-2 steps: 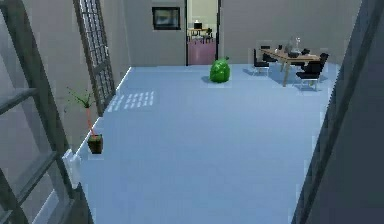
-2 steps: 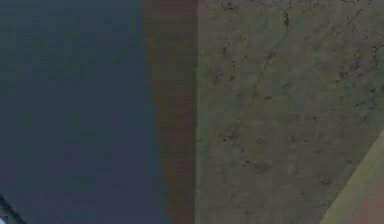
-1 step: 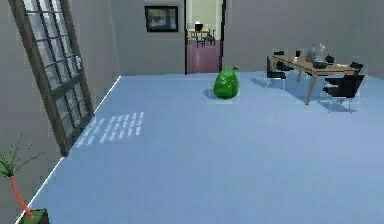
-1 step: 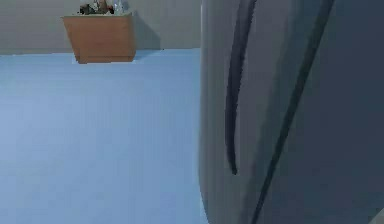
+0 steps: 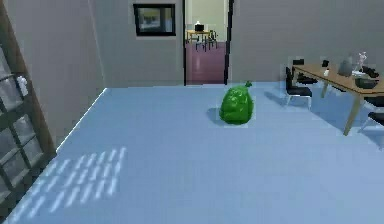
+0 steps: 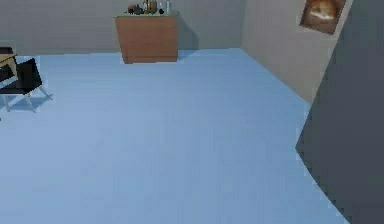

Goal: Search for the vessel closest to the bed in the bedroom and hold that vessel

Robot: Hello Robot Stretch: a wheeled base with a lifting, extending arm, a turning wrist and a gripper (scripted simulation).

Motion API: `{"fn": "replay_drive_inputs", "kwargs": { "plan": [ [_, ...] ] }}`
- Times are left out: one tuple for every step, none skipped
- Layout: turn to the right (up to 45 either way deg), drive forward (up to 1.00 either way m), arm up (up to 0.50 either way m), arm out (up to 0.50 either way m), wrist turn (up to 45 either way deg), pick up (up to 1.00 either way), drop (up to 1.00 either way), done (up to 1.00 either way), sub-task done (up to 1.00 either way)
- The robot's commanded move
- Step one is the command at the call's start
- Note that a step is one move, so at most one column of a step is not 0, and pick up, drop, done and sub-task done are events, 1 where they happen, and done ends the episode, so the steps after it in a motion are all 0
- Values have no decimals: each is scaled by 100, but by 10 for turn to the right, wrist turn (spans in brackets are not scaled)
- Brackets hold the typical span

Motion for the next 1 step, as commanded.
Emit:
{"fn": "replay_drive_inputs", "kwargs": {
  "plan": [
    [0,100,0,0,0,0,0,0,0]
  ]
}}
